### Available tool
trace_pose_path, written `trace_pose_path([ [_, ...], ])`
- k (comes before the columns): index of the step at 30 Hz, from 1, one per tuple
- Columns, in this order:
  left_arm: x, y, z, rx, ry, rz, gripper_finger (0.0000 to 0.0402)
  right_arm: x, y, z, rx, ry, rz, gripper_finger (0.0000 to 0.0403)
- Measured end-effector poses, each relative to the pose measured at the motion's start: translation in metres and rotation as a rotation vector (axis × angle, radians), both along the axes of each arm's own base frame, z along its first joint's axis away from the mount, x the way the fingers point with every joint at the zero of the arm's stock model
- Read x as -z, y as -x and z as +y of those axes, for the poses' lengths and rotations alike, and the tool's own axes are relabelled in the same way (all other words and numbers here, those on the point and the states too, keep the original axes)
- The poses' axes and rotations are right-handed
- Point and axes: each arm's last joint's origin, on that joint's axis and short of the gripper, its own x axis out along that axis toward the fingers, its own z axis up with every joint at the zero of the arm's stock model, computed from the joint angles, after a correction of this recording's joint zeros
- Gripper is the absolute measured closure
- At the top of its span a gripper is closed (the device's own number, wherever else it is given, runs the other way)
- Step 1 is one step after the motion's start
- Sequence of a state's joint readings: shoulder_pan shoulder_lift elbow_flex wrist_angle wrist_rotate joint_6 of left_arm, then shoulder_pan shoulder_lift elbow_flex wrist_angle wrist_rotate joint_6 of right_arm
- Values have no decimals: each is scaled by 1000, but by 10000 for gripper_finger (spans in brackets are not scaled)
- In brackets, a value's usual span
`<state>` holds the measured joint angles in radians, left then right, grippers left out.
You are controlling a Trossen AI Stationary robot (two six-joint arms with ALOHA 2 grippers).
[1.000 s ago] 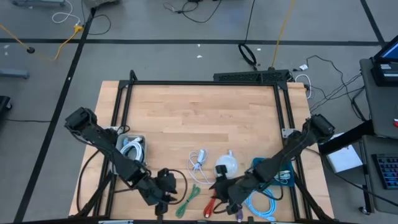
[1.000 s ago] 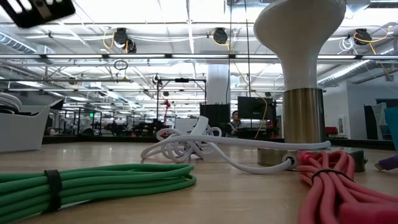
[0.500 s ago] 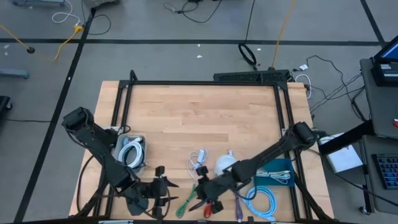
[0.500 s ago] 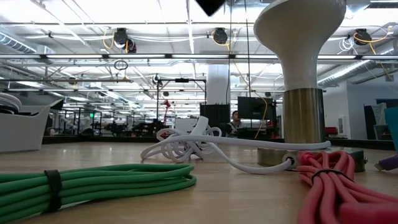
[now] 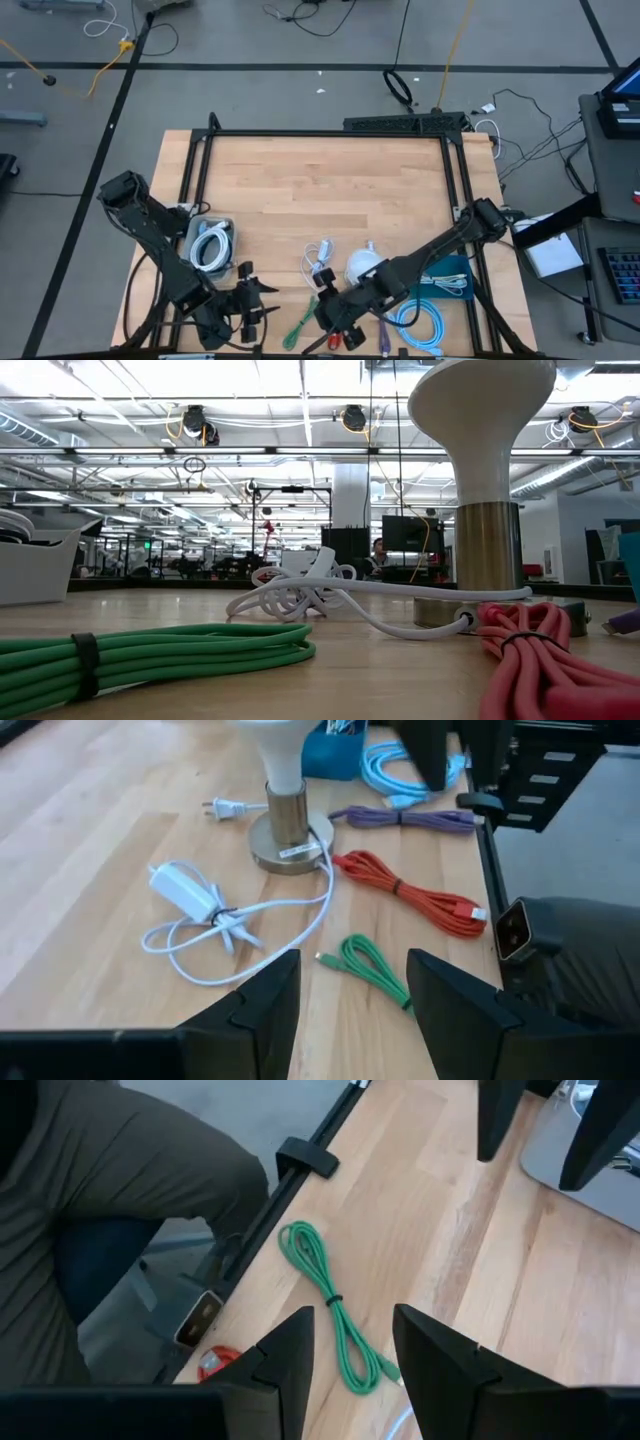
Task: Pick & Place USB Port
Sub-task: Put the green USB cable into the blue bin
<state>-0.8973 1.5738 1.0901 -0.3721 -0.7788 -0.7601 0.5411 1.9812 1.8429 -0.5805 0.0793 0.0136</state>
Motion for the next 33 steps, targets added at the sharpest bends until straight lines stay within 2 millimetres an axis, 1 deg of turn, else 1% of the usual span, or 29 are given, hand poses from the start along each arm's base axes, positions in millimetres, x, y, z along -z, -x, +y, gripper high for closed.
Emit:
trace_pose_path([
  [3, 2, -2, 3, -9, 29, 34, 213, -1, 0, 0, -5, 3, -2, 273],
  [6, 6, -4, 8, -20, 86, 106, 213, -1, 0, 0, -8, 6, -4, 273],
  [9, 17, -17, 10, -6, 152, 180, 213, -3, 0, 1, -13, 7, -23, 273],
  [13, 46, -48, 12, 71, 286, 305, 213, -28, 16, 6, 15, 62, -123, 273],
  [15, 62, -60, 11, 122, 350, 368, 213, -43, 29, 8, 38, 103, -171, 273],
  [17, 75, -68, 10, 140, 404, 443, 213, -55, 42, 9, 87, 152, -210, 273],
  [20, 88, -70, 12, 93, 407, 538, 213, -77, 66, 7, 160, 216, -274, 273],
  [23, 91, -74, 10, 68, 404, 561, 213, -95, 90, 5, 249, 260, -322, 273],
  [26, 85, -79, 3, 105, 420, 523, 213, -101, 110, 2, 333, 298, -322, 273],
  [30, 77, -80, -3, 129, 424, 508, 213, -98, 122, -3, 429, 323, -283, 273],
  [33, 75, -81, -5, 134, 429, 504, 213, -88, 126, -4, 461, 317, -241, 273],
])
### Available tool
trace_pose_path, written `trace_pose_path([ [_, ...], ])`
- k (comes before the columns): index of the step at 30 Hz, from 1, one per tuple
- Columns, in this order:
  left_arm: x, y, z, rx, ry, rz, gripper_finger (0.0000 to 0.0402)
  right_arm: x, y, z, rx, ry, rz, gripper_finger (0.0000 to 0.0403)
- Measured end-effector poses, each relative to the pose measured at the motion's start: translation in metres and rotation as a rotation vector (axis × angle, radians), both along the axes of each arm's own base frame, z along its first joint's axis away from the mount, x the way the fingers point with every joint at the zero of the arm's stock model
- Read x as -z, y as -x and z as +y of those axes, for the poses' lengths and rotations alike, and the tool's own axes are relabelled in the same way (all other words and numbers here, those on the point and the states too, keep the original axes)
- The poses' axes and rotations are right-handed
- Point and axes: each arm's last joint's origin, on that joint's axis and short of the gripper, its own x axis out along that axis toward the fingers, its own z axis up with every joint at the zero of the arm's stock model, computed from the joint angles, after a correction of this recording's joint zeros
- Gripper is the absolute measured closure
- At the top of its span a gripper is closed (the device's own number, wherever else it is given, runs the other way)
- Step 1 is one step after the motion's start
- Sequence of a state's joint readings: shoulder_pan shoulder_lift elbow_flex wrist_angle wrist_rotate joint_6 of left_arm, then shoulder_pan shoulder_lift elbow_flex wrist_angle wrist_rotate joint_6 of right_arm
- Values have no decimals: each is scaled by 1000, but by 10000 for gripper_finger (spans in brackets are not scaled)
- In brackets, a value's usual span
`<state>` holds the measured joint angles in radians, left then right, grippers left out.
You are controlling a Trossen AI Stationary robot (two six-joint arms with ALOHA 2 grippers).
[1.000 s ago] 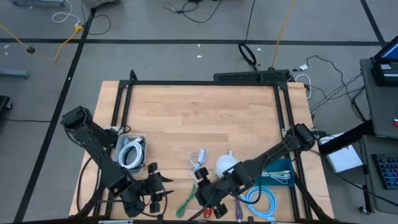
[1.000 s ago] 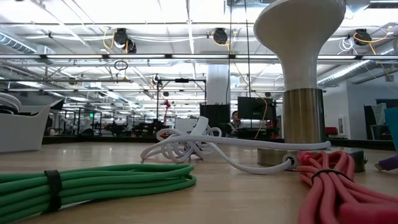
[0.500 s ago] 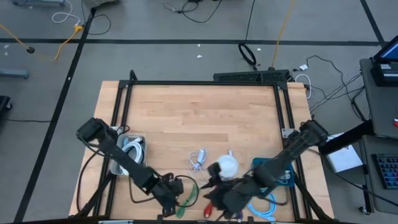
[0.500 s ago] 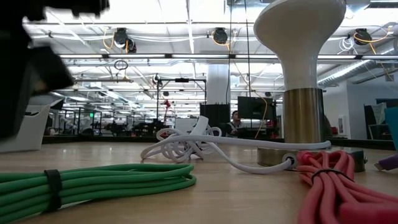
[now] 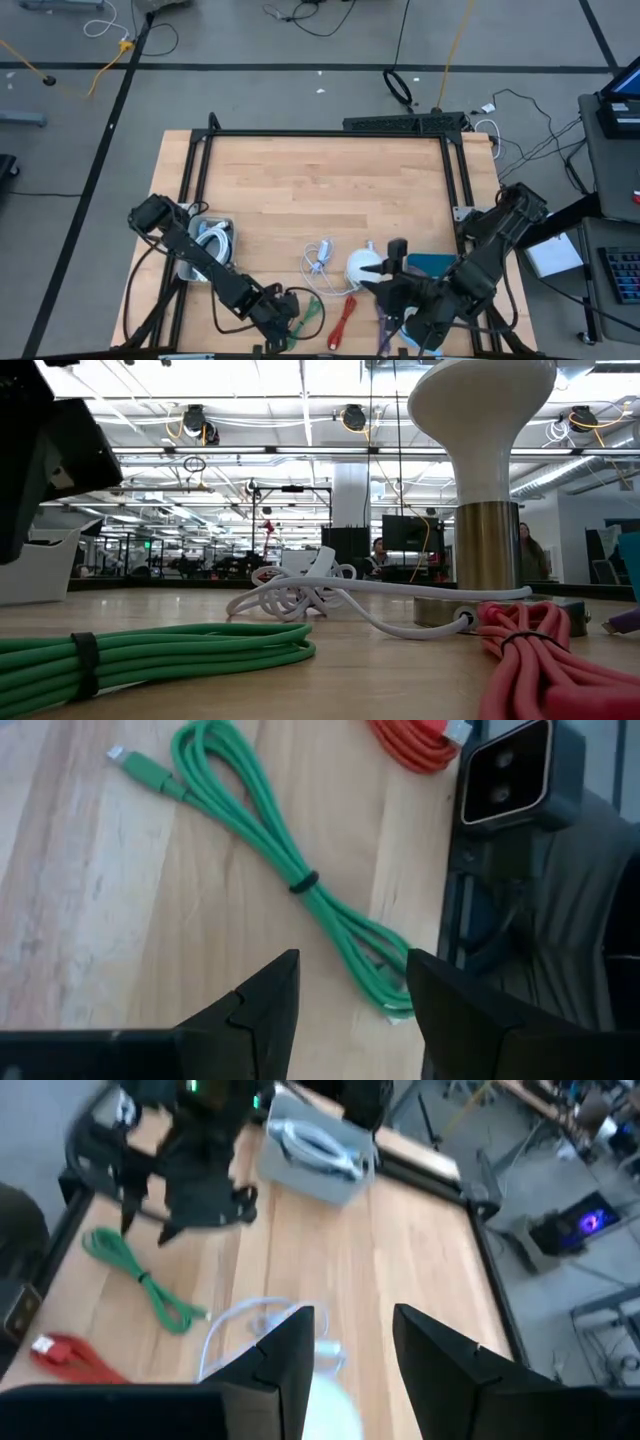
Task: Pick & Place USB Port
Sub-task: Put the green USB cable into the blue bin
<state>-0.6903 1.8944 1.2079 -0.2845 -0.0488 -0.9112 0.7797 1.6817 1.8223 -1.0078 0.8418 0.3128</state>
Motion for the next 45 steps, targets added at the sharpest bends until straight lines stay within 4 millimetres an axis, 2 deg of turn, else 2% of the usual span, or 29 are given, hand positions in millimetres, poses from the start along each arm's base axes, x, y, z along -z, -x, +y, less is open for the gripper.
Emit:
trace_pose_path([
  [6, 0, -1, 2, -14, 35, 27, 213, 24, 2, -1, 44, 5, 57, 273],
  [9, 6, -8, 3, -20, 63, 60, 213, 31, 2, -2, 54, 11, 72, 273],
  [16, 21, -44, -6, 80, 119, 116, 213, 33, 4, 1, 40, 19, 74, 273],
  [20, 20, -45, 1, 71, 72, 166, 223, 32, 7, 4, 27, 16, 71, 273],
  [23, 23, -42, 6, 33, 33, 221, 269, 32, 10, 7, 14, 14, 69, 273],
  [27, 23, -43, 9, 34, 26, 223, 368, 32, 12, 9, 6, 10, 64, 273],
  [29, 23, -46, 11, 34, 28, 212, 391, 31, 12, 9, 8, 10, 61, 273],
  [34, 20, -46, 12, 31, 43, 217, 358, 31, 11, 9, 9, 10, 59, 273],
  [39, 16, -47, 12, 24, 174, 311, 276, 31, 11, 10, 13, -10, 49, 273],
  [45, -17, -72, 17, -16, 283, 289, 172, 36, 13, 11, 22, -18, 54, 273],
])
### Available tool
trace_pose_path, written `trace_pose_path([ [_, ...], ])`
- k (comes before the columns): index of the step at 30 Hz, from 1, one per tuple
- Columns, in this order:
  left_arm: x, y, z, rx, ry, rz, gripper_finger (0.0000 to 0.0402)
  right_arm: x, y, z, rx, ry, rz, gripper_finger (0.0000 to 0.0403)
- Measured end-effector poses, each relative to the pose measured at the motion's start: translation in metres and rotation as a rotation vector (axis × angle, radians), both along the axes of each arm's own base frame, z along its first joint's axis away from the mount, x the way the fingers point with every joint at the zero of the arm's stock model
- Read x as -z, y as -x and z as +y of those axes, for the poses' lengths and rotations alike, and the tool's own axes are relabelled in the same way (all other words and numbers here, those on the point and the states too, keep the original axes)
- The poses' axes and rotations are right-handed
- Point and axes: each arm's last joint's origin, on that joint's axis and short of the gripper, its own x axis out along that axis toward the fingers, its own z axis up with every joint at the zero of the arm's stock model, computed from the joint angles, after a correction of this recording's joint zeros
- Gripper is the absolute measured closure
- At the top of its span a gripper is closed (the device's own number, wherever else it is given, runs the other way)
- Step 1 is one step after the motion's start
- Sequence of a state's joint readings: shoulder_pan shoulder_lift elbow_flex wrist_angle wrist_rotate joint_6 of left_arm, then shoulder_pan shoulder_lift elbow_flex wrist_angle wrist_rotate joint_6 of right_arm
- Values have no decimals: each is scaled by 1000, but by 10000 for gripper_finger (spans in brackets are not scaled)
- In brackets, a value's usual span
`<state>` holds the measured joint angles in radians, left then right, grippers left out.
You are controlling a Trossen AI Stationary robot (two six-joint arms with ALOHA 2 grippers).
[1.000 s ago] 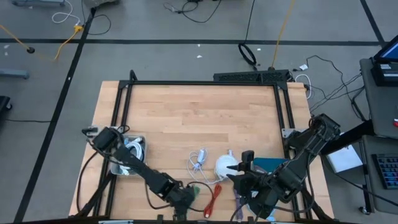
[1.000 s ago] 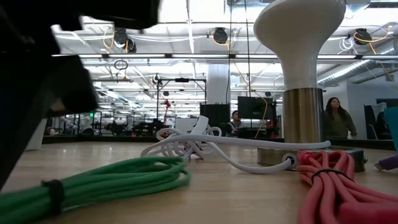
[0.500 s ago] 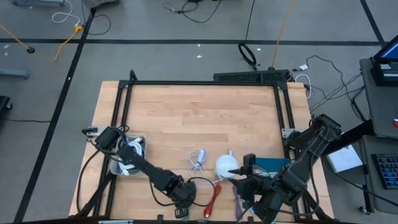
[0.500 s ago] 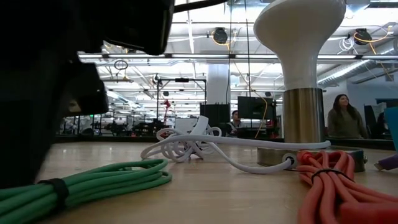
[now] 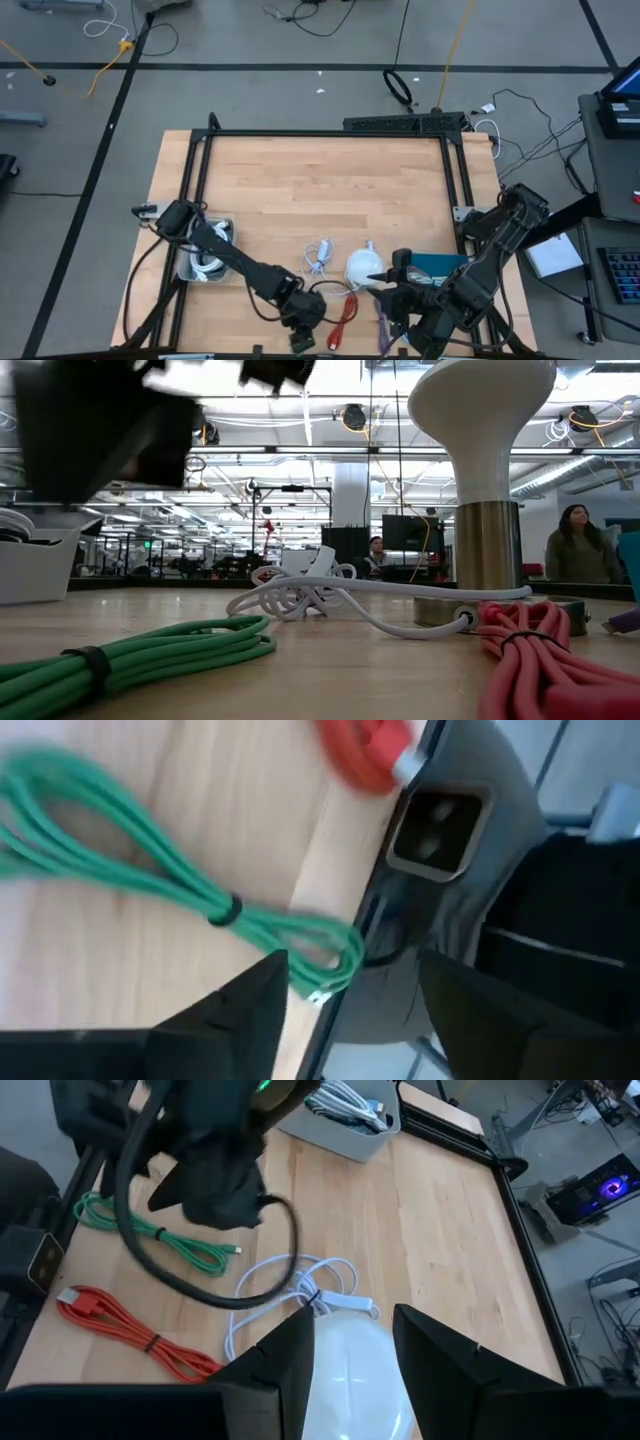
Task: Pick & Place USB Port
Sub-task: Put the green USB cable into the blue bin
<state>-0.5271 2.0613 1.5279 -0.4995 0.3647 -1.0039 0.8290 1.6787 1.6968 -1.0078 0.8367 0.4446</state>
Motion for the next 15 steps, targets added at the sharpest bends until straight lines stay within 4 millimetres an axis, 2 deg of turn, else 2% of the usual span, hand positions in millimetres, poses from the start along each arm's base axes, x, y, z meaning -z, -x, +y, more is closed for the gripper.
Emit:
trace_pose_path([
  [4, -17, -6, 10, -31, -98, 0, 145, 5, 3, 3, -10, 12, 8, 273],
  [9, -12, 2, 24, -91, -257, 107, 144, 11, 4, 4, -15, 22, 19, 273],
  [15, 5, -1, 26, -120, -287, 159, 144, 11, 4, 4, -14, 21, 20, 273],
])
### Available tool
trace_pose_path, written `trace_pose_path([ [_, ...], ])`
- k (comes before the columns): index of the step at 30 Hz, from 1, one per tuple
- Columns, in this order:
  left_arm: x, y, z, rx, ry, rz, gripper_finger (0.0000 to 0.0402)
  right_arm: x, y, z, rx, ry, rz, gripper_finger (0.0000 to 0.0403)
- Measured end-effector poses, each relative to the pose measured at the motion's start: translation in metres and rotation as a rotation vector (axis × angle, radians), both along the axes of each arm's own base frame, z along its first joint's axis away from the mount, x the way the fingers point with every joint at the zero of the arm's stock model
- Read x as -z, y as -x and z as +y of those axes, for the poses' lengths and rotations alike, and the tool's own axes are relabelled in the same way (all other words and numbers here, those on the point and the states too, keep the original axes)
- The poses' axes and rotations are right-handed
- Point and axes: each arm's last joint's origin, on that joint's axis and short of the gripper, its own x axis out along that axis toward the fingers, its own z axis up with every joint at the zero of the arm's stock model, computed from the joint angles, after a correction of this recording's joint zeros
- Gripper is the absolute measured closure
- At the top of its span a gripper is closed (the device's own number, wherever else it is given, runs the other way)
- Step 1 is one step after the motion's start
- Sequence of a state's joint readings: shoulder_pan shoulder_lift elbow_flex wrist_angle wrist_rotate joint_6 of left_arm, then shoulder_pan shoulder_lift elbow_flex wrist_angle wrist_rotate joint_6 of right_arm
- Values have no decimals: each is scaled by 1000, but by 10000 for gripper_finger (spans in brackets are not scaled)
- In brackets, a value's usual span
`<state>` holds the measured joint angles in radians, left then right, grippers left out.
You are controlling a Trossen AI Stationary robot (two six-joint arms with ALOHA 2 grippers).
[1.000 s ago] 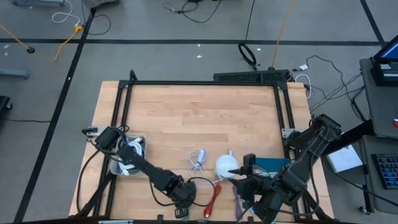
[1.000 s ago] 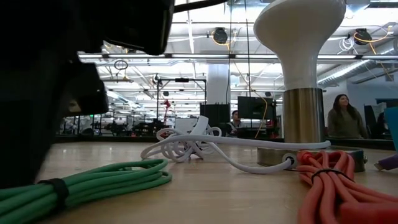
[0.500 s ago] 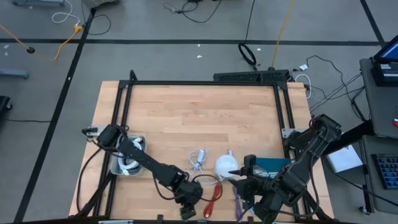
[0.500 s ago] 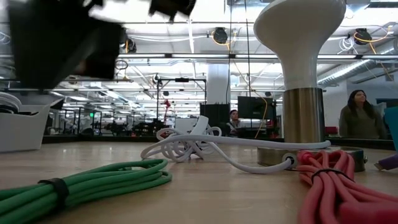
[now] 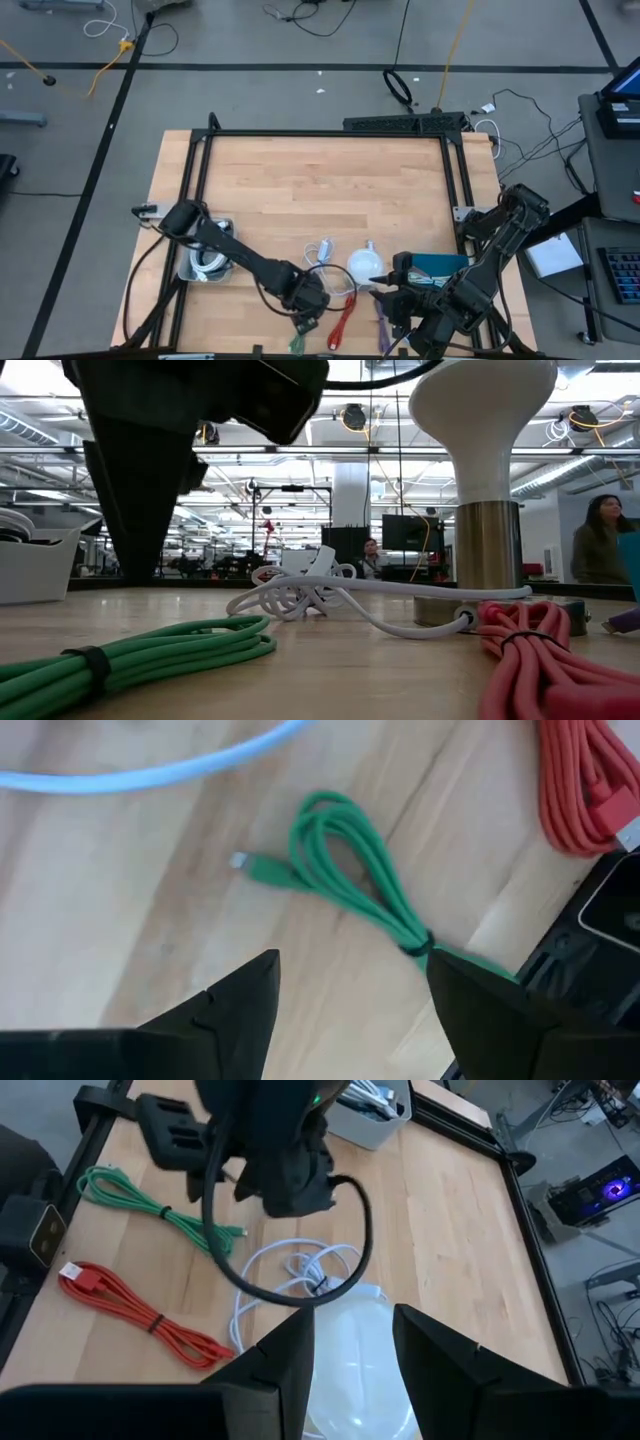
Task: Pick & Place USB Port
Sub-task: Put the green USB cable into the blue bin
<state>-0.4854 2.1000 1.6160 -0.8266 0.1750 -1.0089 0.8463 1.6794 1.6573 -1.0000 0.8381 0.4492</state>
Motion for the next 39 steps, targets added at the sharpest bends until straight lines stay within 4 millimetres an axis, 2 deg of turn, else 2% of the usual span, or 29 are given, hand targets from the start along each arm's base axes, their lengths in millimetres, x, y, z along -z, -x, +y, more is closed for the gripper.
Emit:
trace_pose_path([
  [9, 33, -12, -19, 17, 51, -26, 142, -1, -4, -3, 7, 0, -7, 273],
  [14, 53, -13, -18, 0, 25, 42, 157, -1, -4, -3, 5, -3, -7, 273],
  [17, 56, -10, -16, -12, 0, 85, 222, -1, -5, -2, 5, -4, -8, 273],
  [20, 54, -7, -16, 11, -31, 79, 344, -1, -4, -2, 4, -4, -8, 273],
  [21, 53, -6, -17, 24, -40, 67, 370, -1, -4, -2, 4, -5, -9, 273],
  [26, 52, 0, -20, 35, -120, 51, 394, -1, -5, -1, 4, -11, -15, 273],
  [29, 42, 13, -21, 39, -279, 40, 396, -2, -5, -1, 5, -19, -27, 273],
  [33, 13, 30, -15, 4, -508, -33, 400, -4, -8, 0, 20, -9, -80, 273],
  [37, -56, 59, -18, -107, -675, -303, 400, -3, -14, 4, 26, 15, -172, 273],
  [39, -81, 78, -19, -135, -741, -414, 400, -3, -19, 7, 11, 15, -216, 273],
])
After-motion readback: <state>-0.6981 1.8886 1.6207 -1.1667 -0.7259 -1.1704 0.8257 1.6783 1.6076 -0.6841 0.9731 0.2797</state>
